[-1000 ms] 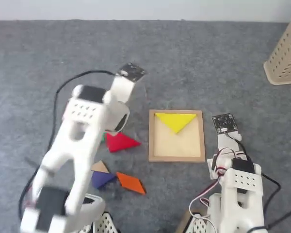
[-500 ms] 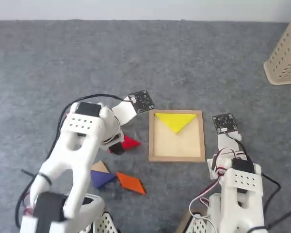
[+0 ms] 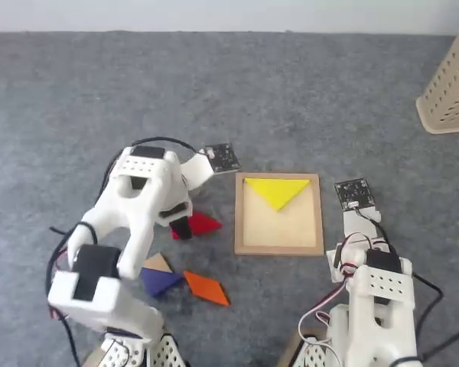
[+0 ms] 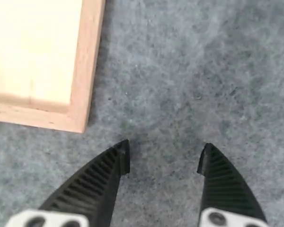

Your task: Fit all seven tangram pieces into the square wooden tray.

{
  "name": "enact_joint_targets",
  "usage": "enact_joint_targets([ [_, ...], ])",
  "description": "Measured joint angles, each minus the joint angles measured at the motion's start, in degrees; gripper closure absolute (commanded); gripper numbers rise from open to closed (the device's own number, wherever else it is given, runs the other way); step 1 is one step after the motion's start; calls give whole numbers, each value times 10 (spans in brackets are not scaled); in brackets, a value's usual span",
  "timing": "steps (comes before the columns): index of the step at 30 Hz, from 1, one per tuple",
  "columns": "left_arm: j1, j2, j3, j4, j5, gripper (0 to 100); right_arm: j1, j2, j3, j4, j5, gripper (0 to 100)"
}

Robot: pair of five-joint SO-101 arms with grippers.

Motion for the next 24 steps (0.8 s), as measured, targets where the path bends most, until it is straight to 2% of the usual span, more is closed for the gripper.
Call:
enact_joint_targets([
  [15,25,77,-78,7,-1,732,0,0,0,0,0,757],
  [21,77,74,-81,48,84,762,0,0,0,0,0,757],
  [24,95,33,-80,60,101,752,0,0,0,0,0,757],
])
